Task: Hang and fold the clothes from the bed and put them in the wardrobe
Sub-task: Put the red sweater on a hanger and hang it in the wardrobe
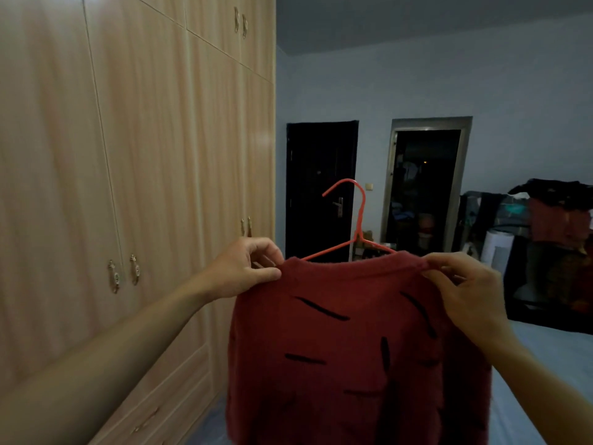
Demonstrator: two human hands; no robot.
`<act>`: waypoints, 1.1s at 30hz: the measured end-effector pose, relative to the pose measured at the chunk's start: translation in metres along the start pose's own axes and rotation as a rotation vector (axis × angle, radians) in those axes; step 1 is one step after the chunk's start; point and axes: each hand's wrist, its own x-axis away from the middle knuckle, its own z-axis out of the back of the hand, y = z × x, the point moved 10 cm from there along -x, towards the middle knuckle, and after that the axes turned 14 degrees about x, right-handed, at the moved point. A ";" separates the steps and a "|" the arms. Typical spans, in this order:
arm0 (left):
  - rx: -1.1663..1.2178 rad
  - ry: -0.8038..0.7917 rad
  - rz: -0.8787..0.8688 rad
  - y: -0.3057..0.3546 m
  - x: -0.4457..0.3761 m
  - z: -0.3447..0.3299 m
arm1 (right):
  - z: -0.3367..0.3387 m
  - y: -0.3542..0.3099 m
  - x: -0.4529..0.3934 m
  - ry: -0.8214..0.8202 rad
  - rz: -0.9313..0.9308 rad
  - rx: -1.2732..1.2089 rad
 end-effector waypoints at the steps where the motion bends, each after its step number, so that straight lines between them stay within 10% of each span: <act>1: 0.029 -0.035 0.016 -0.004 0.002 0.000 | 0.001 -0.001 0.001 0.006 0.001 0.002; 9: 0.001 0.090 0.046 -0.029 0.002 0.037 | 0.000 -0.008 0.007 0.000 -0.024 -0.036; 33: 0.106 -0.336 0.044 -0.001 0.025 -0.014 | -0.010 -0.011 0.029 -0.217 0.081 -0.149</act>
